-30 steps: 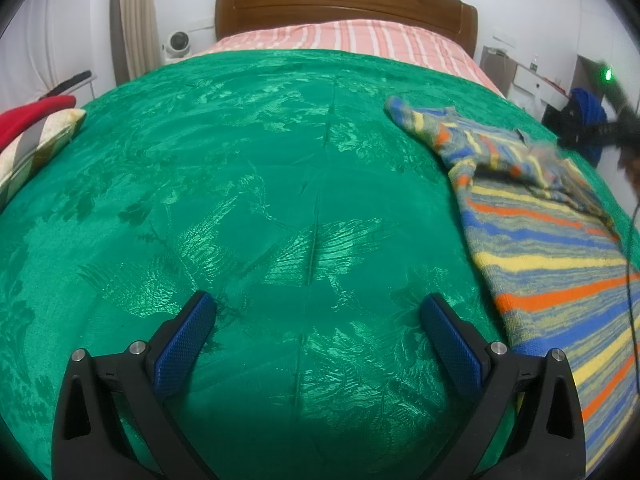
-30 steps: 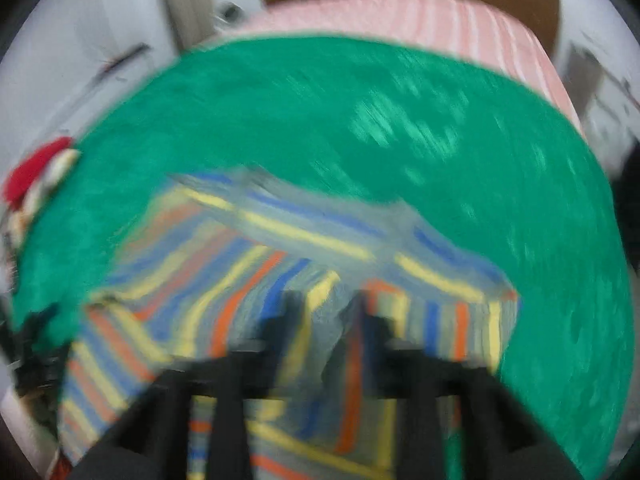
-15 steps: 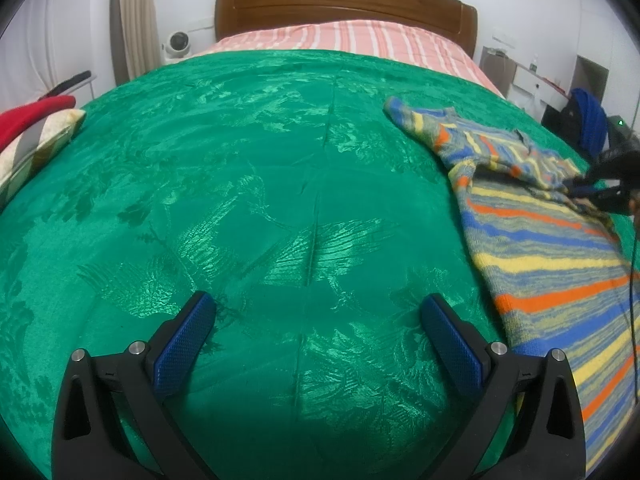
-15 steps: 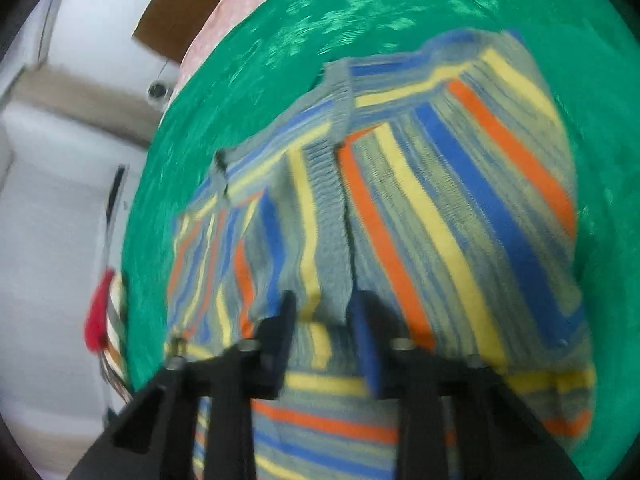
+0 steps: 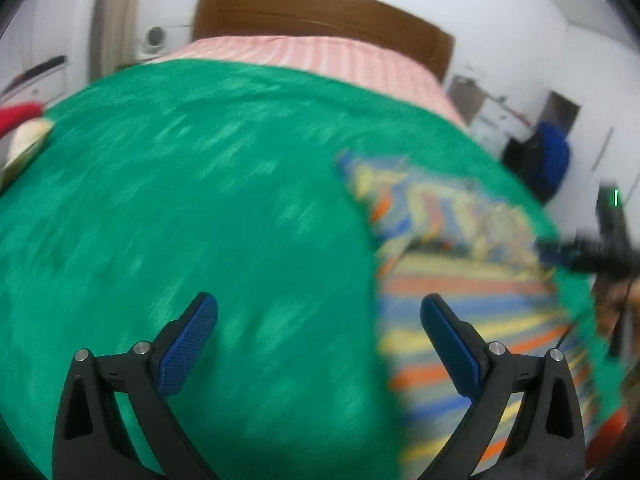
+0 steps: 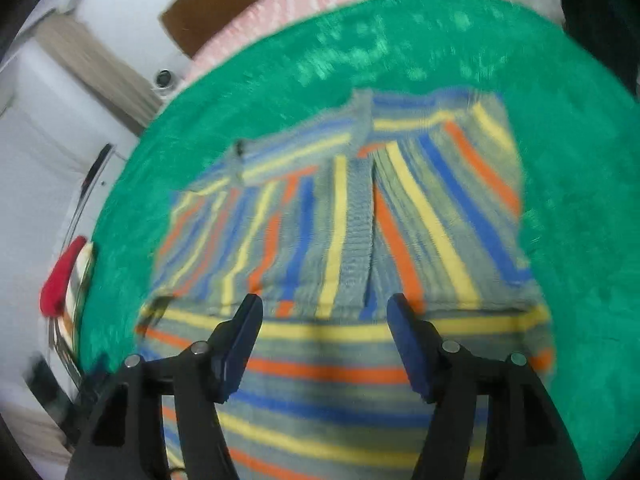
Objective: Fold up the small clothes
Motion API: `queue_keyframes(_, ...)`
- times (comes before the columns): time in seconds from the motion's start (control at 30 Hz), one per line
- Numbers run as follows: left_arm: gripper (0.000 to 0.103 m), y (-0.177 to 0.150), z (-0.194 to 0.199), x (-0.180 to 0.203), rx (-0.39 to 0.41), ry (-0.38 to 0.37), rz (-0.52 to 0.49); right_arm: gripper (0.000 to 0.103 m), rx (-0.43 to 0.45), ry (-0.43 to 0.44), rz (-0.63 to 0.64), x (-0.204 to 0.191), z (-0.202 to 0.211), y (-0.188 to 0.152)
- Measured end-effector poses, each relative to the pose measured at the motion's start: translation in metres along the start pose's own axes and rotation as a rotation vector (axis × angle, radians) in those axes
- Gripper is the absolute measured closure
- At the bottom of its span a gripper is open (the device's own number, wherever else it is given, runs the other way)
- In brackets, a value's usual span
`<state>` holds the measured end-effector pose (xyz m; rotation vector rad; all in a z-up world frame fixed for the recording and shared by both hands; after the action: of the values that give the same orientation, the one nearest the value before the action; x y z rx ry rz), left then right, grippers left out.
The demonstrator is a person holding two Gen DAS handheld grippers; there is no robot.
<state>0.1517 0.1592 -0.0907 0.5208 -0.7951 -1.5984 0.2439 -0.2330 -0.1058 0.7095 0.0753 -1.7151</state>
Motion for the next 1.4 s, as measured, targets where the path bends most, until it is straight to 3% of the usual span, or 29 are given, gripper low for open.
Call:
queue_keyframes(0.1, 0.001, 0.053, -0.040, 0.021, -0.069, -0.028, -0.036, 0.038, 0.049, 0.000, 0.081, 0.009, 0.030, -0.013)
queue_keyframes(0.23, 0.002, 0.071, -0.109, 0.039, -0.159, 0.023, -0.027, 0.038, 0.078, -0.001, 0.108, 0.031, 0.058, -0.034)
queue_keyframes(0.3, 0.031, 0.050, -0.141, 0.045, -0.294, 0.120, -0.085, 0.038, 0.085, -0.012, 0.101, 0.049, 0.073, -0.047)
queue_keyframes(0.33, 0.032, 0.036, -0.144, 0.045, -0.305, 0.147, -0.112, 0.038, 0.088, -0.020, 0.093, 0.062, 0.080, -0.052)
queue_keyframes(0.37, 0.032, 0.028, -0.134, 0.044, -0.251, 0.150, -0.125, 0.038, 0.091, -0.033, 0.081, 0.076, 0.088, -0.059)
queue_keyframes(0.5, 0.026, 0.022, -0.117, 0.034, -0.243, 0.140, -0.064, 0.038, 0.124, -0.113, 0.081, 0.116, 0.106, -0.080)
queue_keyframes(0.67, 0.015, 0.012, -0.083, 0.035, -0.234, 0.173, -0.088, 0.038, 0.173, -0.196, 0.090, 0.145, 0.118, -0.100)
queue_keyframes(0.77, 0.009, -0.006, -0.043, 0.030, -0.207, 0.176, -0.100, 0.036, 0.254, -0.218, 0.132, 0.148, 0.133, -0.108)
queue_keyframes(0.83, 0.004, -0.024, -0.011, 0.022, -0.173, 0.196, -0.092, 0.025, 0.320, -0.259, 0.196, 0.149, 0.143, -0.118)
queue_keyframes(0.93, 0.002, -0.049, 0.017, 0.006, -0.111, 0.236, -0.043, 0.023, 0.401, -0.304, 0.272, 0.152, 0.142, -0.127)
queue_keyframes(1.07, 0.002, -0.075, 0.004, -0.019, -0.116, 0.256, 0.040, 0.023, 0.458, -0.353, 0.295, 0.160, 0.125, -0.130)
queue_keyframes(1.17, 0.001, -0.091, -0.001, -0.021, -0.057, 0.248, 0.031, 0.019, 0.408, -0.385, 0.294, 0.168, 0.104, -0.129)
queue_keyframes(1.4, 0.001, -0.094, 0.001, -0.019, -0.037, 0.265, 0.018, 0.016, 0.407, -0.298, 0.234, 0.185, 0.102, -0.125)
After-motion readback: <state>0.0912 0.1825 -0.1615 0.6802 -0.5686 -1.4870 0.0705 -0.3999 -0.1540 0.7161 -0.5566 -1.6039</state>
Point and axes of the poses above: each gripper's, at about its wrist camera, not at the fingertips, and z roughly against the way its jaws point, x to its right, y to its top, the point moved 1 cm from there along -z, roughly the way its jaws point, and after that the axes turned 12 degrees about -z, right-handed, at the moved point
